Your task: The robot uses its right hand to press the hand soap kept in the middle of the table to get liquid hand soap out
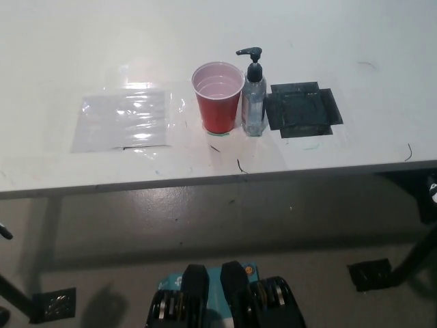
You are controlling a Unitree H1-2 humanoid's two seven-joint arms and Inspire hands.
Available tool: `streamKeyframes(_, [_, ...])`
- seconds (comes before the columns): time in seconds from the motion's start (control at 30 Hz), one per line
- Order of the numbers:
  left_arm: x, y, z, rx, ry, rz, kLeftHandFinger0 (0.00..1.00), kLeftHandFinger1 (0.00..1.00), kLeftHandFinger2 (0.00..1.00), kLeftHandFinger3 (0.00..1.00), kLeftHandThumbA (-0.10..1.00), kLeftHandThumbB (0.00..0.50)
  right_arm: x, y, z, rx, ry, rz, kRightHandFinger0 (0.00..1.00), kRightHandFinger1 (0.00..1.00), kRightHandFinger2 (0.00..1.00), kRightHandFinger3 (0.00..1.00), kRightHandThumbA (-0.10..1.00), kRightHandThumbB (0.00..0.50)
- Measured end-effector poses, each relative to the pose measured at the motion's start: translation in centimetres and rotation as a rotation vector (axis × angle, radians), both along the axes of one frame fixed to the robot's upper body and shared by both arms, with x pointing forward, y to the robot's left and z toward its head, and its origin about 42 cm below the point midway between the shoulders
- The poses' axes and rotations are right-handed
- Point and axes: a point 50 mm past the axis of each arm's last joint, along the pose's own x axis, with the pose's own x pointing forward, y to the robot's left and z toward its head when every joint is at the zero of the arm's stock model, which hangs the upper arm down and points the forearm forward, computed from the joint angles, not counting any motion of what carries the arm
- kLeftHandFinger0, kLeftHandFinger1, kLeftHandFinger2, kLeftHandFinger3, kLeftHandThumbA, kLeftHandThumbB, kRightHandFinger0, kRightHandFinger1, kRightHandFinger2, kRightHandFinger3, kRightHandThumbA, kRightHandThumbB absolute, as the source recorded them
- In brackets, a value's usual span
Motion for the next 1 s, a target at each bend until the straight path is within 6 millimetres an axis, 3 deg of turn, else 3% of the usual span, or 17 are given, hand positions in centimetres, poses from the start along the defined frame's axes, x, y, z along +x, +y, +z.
streamKeyframes(0.07, [0.0,-0.1,0.0,0.002,0.005,-0.004,1.0,1.0,0.99,0.79,1.0,0.111,0.0,0.1,0.6,-0.004,-0.004,0.005,1.0,1.0,1.0,1.0,0.67,0.375])
streamKeyframes(0.13, [0.0,-0.1,-0.1,0.005,0.009,-0.007,1.0,1.0,0.99,0.81,1.0,0.105,0.1,0.1,1.8,-0.024,-0.018,0.014,1.0,1.0,1.0,1.0,0.61,0.366])
streamKeyframes(0.17, [0.0,-0.1,-0.1,0.007,0.013,-0.01,1.0,1.0,1.0,0.82,1.0,0.1,0.4,0.0,3.2,-0.041,-0.04,0.023,1.0,1.0,1.0,1.0,0.56,0.33])
streamKeyframes(0.23, [0.0,-0.2,-0.2,0.01,0.018,-0.013,1.0,1.0,1.0,0.85,1.0,0.092,1.0,0.0,5.8,-0.065,-0.084,0.038,1.0,1.0,1.0,1.0,0.54,0.318])
streamKeyframes(0.33, [0.0,-0.2,-0.2,0.013,0.022,-0.016,1.0,1.0,1.0,0.85,1.0,0.096,2.1,0.4,9.7,-0.09,-0.158,0.068,1.0,1.0,1.0,1.0,0.56,0.294])
streamKeyframes(0.37, [0.0,-0.2,-0.2,0.014,0.024,-0.016,1.0,1.0,1.0,0.85,1.0,0.102,2.5,0.7,11.3,-0.102,-0.182,0.082,1.0,1.0,1.0,1.0,0.51,0.275])
streamKeyframes(0.47, [0.0,-0.3,-0.3,0.009,0.026,-0.018,1.0,1.0,1.0,0.84,1.0,0.099,3.8,2.2,15.7,-0.129,-0.258,0.13,1.0,1.0,1.0,1.0,0.54,0.282])
streamKeyframes(0.5, [0.0,-0.4,-0.4,0.008,0.026,-0.019,1.0,1.0,1.0,0.85,1.0,0.11,4.1,2.7,17.1,-0.134,-0.282,0.146,1.0,1.0,1.0,1.0,0.55,0.262])
streamKeyframes(0.63, [-0.1,-0.4,-0.2,0.016,0.027,-0.02,1.0,1.0,1.0,0.8,1.0,0.101,5.7,5.8,21.3,-0.172,-0.331,0.229,1.0,1.0,1.0,1.0,0.62,0.291])
streamKeyframes(0.67, [-0.1,-0.3,-0.2,0.017,0.027,-0.018,1.0,1.0,1.0,0.78,1.0,0.102,6.0,6.6,22.1,-0.184,-0.34,0.248,1.0,1.0,1.0,1.0,0.65,0.296])
streamKeyframes(0.73, [-0.2,-0.2,-0.1,0.017,0.024,-0.014,1.0,1.0,1.0,0.82,1.0,0.097,7.0,8.1,23.3,-0.204,-0.348,0.283,1.0,1.0,1.0,1.0,0.71,0.306])
streamKeyframes(0.83, [-0.2,-0.1,0.0,0.023,0.028,-0.015,1.0,1.0,1.0,0.82,1.0,0.104,8.8,10.2,23.9,-0.222,-0.333,0.331,1.0,1.0,1.0,1.0,0.95,0.324])
streamKeyframes(0.93, [-0.2,-0.3,-0.1,0.023,0.031,-0.019,1.0,1.0,1.0,0.81,1.0,0.093,10.3,12.5,23.9,-0.234,-0.319,0.382,1.0,1.0,1.0,1.0,1.0,0.353])
streamKeyframes(1.0, [-0.2,-0.4,-0.2,0.023,0.034,-0.02,1.0,1.0,0.99,0.78,1.0,0.099,11.0,13.8,23.8,-0.251,-0.315,0.415,1.0,1.0,1.0,1.0,1.0,0.397])
